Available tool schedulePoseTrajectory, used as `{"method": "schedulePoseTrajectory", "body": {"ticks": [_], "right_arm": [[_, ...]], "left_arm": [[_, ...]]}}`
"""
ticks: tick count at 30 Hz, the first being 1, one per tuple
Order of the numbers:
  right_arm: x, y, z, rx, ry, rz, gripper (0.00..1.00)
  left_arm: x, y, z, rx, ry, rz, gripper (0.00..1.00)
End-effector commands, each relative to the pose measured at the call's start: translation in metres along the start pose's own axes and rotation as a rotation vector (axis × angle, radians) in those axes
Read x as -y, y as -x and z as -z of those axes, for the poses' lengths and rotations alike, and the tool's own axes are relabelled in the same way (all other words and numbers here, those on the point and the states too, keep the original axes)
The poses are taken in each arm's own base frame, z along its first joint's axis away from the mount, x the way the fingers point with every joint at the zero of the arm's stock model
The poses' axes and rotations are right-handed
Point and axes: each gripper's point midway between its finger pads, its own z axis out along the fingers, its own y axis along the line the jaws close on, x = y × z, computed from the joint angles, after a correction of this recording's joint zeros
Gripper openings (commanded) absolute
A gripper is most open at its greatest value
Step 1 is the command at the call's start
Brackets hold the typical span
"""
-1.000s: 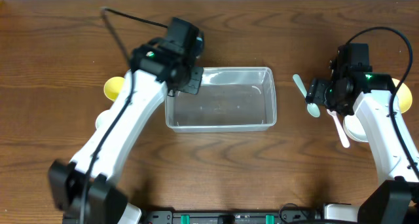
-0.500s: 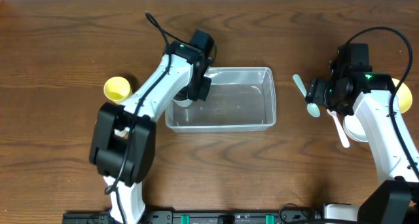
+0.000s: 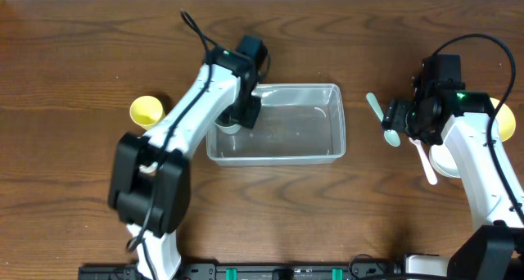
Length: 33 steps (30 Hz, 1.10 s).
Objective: Pack container
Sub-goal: 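Carry the grey cup into the container's left corner and release, then grasp the yellow cup rim with the left gripper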
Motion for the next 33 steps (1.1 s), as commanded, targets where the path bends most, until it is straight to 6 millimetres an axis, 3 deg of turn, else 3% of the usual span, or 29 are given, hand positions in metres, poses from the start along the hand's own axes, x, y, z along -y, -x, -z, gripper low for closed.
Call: {"method": "schedulePoseTrajectory", "body": {"ticks": [1, 4, 6, 10, 13, 17, 25, 33], "right_arm": [[0.003, 0.002, 0.004, 0.016, -0.008, -0.012, 0.82], [0.003, 0.002, 0.004, 0.016, -0.008, -0.002, 0.82], [0.003, 0.002, 0.004, 0.016, -0.008, -0.002, 0.82], [0.003, 0.002, 0.004, 0.016, -0.008, -0.002, 0.82], [0.003, 0.002, 0.004, 0.015, -0.007, -0.003, 0.82], [0.003, 0.002, 0.003, 0.014, -0.008, -0.002, 0.82], [0.003, 0.001, 0.003, 0.011, -0.008, -0.003, 0.82], [0.003, 0.001, 0.003, 0.011, -0.008, -0.002, 0.82]], "left_arm": [[-0.036, 0.023, 0.107, 0.289, 0.102, 0.043, 0.77], [-0.061, 0.013, 0.151, 0.399, 0.128, 0.102, 0.78], [-0.081, 0.002, 0.166, 0.423, 0.14, 0.158, 0.78], [-0.128, -0.02, 0.167, 0.385, 0.174, 0.32, 0.78], [-0.157, -0.034, 0.145, 0.311, 0.164, 0.439, 0.78], [-0.172, -0.046, 0.101, 0.207, 0.078, 0.52, 0.78], [-0.177, -0.057, 0.008, 0.003, 0.013, 0.566, 0.78], [-0.168, -0.057, -0.038, -0.111, -0.039, 0.561, 0.78]]}}
